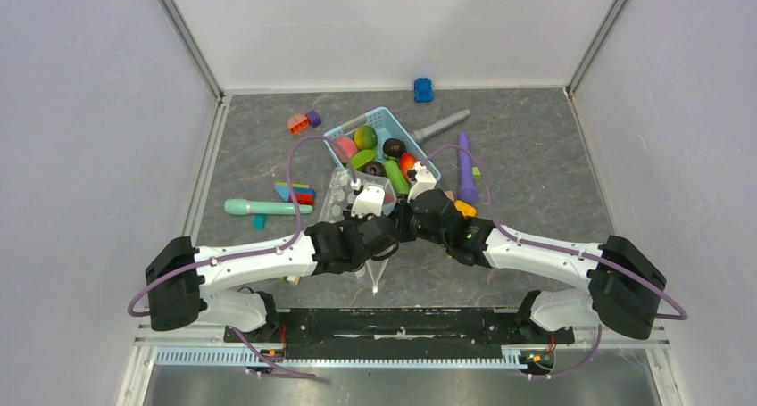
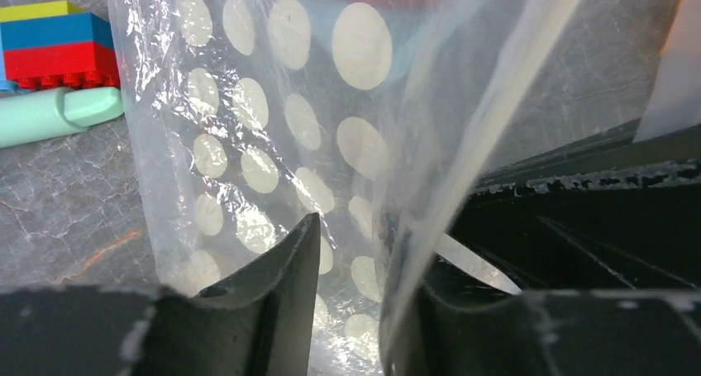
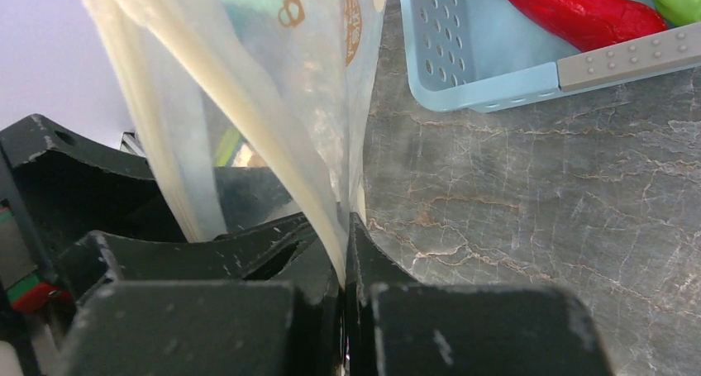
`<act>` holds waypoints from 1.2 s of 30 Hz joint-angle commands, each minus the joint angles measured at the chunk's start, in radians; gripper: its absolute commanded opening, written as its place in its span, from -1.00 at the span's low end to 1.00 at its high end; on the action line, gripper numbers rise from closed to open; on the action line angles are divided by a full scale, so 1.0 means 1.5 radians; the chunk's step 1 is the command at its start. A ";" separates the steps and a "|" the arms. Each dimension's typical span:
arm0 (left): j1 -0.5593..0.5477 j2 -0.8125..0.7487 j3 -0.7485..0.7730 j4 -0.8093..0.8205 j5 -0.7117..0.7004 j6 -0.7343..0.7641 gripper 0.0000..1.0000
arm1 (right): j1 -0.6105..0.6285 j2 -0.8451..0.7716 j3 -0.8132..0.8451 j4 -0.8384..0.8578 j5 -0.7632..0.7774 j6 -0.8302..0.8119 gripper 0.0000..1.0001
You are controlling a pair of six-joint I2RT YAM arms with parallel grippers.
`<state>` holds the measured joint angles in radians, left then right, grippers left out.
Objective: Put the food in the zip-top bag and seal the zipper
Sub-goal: Open the zipper of the food storage bag at the center of the board.
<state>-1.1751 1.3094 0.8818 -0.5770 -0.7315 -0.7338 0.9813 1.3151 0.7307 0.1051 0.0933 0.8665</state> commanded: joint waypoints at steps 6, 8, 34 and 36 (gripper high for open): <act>-0.003 -0.076 0.051 -0.074 -0.056 0.026 -0.96 | -0.004 0.004 0.018 -0.009 0.001 -0.048 -1.00; -0.004 -0.088 0.071 -0.120 -0.076 0.034 -0.96 | -0.006 0.012 0.030 -0.033 0.015 -0.070 -1.00; -0.003 -0.173 0.118 -0.316 -0.213 -0.077 -0.96 | -0.008 0.023 0.073 -0.013 0.010 -0.338 -0.54; -0.003 -0.164 0.116 -0.295 -0.197 -0.070 -0.96 | -0.008 0.024 0.078 0.024 -0.034 -0.364 -0.17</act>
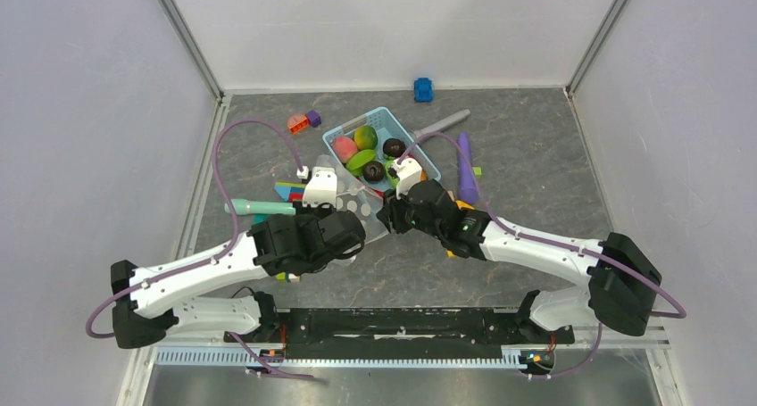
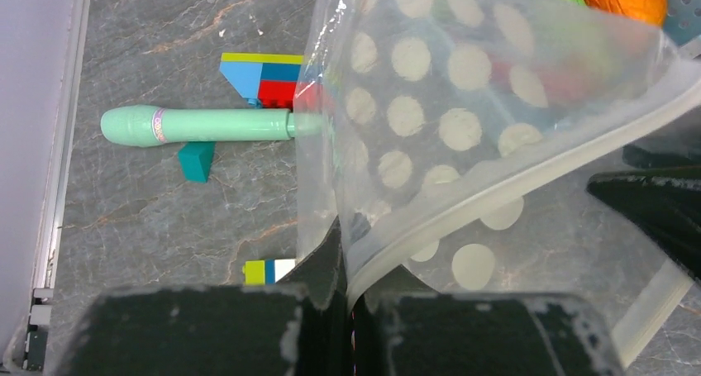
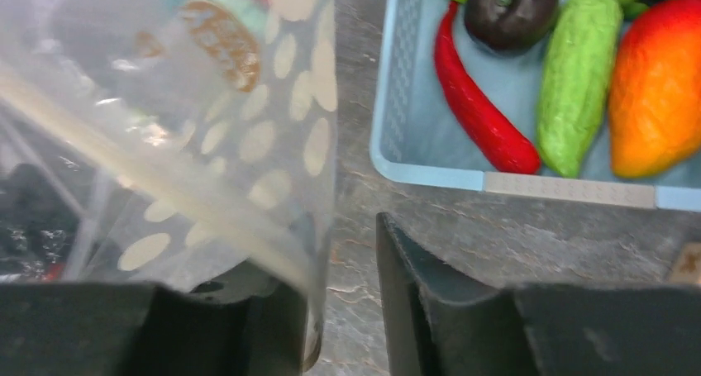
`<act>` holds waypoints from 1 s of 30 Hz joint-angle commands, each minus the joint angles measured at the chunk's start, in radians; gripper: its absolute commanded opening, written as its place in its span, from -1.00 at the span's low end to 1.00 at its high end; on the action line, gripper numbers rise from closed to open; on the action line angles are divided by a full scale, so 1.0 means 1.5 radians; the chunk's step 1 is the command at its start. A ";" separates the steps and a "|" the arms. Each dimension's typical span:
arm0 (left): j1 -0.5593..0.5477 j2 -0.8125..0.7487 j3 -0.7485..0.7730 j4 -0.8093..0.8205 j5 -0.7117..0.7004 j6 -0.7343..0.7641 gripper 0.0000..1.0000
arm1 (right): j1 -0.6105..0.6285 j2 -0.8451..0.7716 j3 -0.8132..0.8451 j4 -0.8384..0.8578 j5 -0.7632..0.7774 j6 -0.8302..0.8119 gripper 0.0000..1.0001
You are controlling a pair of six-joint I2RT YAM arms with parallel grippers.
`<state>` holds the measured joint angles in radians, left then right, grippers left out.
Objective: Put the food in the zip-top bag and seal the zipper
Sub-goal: Open the zipper of the food storage bag at the center of the board.
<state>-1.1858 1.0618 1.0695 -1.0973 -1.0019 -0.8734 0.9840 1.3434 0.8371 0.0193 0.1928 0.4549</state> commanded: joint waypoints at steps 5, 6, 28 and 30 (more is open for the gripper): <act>0.004 0.013 -0.007 0.067 -0.013 0.025 -0.96 | -0.012 -0.001 0.033 0.115 -0.169 -0.124 0.52; 0.005 0.014 -0.007 0.067 -0.013 0.025 -0.96 | -0.012 -0.002 0.037 0.121 -0.182 -0.127 0.60; 0.182 -0.004 -0.044 0.225 0.182 0.181 -0.96 | -0.175 -0.122 0.006 -0.002 -0.148 -0.106 0.96; 0.201 -0.007 -0.054 0.253 0.222 0.198 -0.96 | -0.200 -0.068 0.028 -0.011 -0.155 -0.106 0.96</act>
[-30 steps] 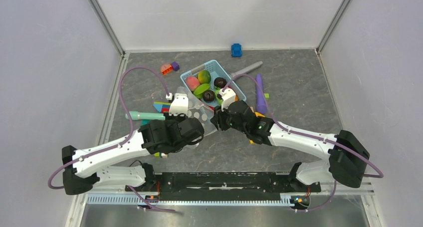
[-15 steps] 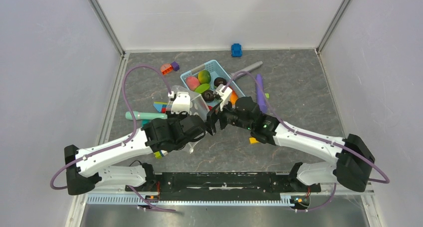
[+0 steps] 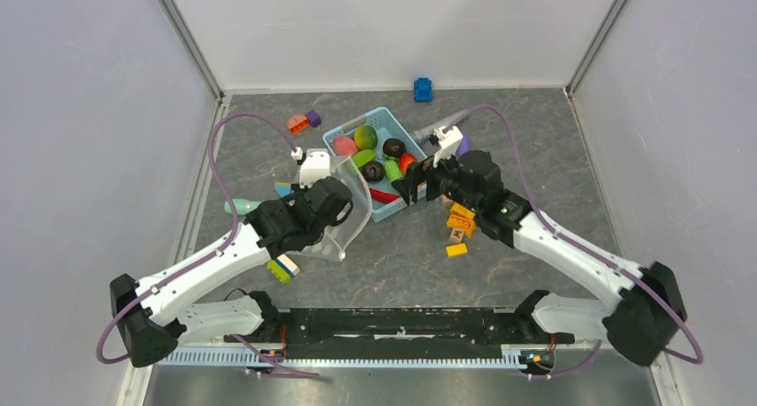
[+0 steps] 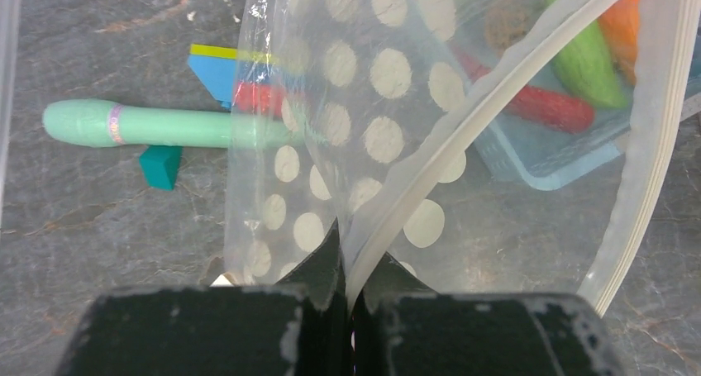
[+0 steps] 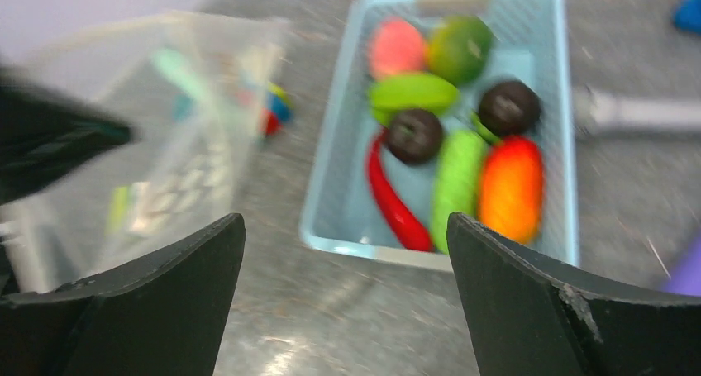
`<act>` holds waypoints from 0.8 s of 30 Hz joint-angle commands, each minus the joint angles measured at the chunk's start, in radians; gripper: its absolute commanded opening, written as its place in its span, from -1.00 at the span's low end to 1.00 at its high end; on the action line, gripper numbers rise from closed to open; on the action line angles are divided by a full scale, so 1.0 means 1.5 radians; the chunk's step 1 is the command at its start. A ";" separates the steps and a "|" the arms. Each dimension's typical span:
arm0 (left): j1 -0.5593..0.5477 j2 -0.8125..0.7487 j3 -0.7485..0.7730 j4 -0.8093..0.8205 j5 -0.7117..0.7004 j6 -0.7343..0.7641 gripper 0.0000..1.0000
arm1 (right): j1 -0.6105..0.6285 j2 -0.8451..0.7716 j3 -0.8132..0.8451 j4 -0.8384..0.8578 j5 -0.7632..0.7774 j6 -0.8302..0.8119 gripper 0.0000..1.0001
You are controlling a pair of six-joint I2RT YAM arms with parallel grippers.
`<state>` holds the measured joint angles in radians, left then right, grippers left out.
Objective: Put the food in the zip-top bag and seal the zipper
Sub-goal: Open the zipper of the food storage bag at the center of the board, then pick up the fake vegetable from the bin.
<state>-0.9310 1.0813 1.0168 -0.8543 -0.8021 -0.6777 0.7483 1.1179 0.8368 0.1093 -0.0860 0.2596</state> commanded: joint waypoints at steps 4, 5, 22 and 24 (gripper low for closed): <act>0.057 -0.011 -0.022 0.114 0.106 0.079 -0.96 | -0.077 0.211 0.105 -0.070 0.024 0.009 0.94; 0.059 -0.009 -0.023 0.117 0.107 0.082 -0.96 | -0.086 0.244 0.135 -0.070 0.024 0.001 0.93; 0.064 0.003 -0.040 0.106 0.051 0.067 -0.96 | -0.074 0.484 0.306 -0.013 -0.035 -0.034 0.79; 0.064 0.001 -0.043 0.109 0.050 0.065 -0.96 | -0.065 0.502 0.321 -0.010 -0.021 -0.043 0.79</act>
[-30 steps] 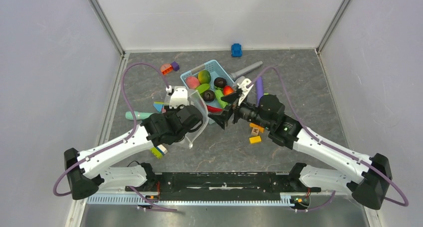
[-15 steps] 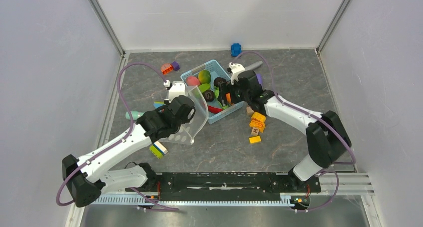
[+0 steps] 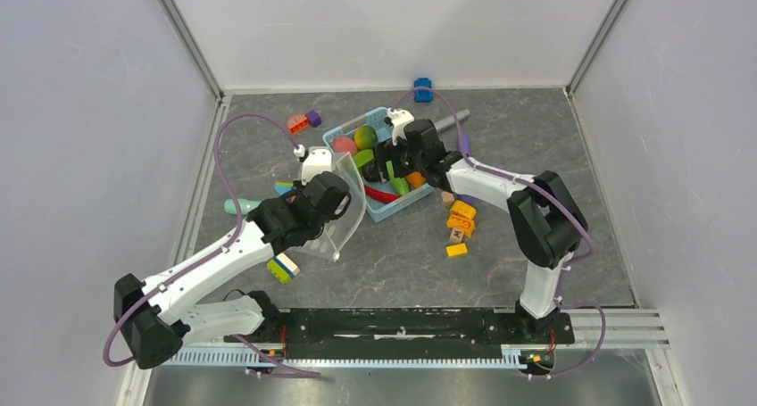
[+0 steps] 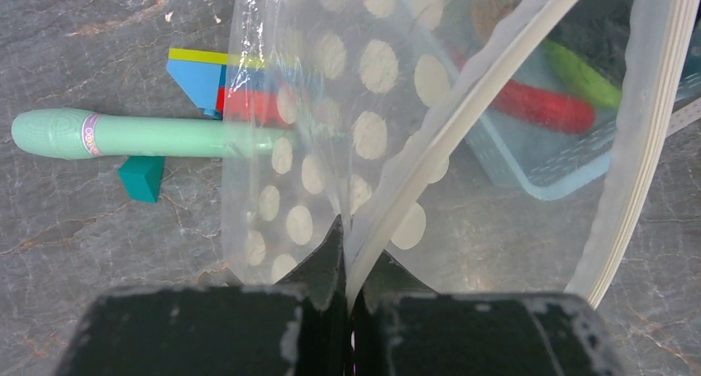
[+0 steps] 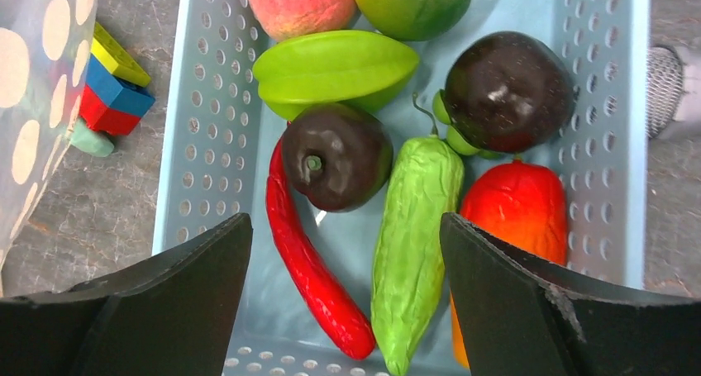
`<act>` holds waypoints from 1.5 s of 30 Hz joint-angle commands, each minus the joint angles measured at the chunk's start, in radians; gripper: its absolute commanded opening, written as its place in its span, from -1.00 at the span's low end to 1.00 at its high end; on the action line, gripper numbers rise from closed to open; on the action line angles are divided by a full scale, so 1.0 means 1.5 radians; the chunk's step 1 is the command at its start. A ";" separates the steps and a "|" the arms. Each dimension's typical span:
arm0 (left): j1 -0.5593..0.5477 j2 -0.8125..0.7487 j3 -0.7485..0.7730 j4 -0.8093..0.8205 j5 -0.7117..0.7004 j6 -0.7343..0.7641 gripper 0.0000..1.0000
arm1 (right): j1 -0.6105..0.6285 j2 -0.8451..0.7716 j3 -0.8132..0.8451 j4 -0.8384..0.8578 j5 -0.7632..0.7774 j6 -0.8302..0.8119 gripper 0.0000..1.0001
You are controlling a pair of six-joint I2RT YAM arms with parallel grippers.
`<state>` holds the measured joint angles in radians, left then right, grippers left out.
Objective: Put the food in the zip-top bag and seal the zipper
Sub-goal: Pick up the fake vegetable from the bin.
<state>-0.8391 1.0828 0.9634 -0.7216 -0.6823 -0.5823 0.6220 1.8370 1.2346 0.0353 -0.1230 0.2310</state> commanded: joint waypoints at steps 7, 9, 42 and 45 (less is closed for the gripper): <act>0.004 -0.008 -0.012 0.013 -0.069 -0.019 -0.96 | 0.033 0.088 0.105 0.043 0.049 -0.029 0.77; 0.004 -0.010 -0.016 0.014 -0.070 -0.023 -0.96 | 0.036 0.107 0.117 0.044 0.051 -0.028 0.76; 0.004 -0.013 -0.039 0.046 -0.031 -0.030 -0.96 | 0.057 -0.076 -0.171 0.143 0.272 -0.063 -0.20; 0.004 -0.017 -0.038 0.056 -0.014 -0.027 -0.96 | 0.056 -0.118 -0.181 0.157 0.236 -0.069 -0.20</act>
<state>-0.8371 1.0828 0.9001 -0.6987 -0.7326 -0.6163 0.7113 1.7687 0.9749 0.2203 0.2710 0.1539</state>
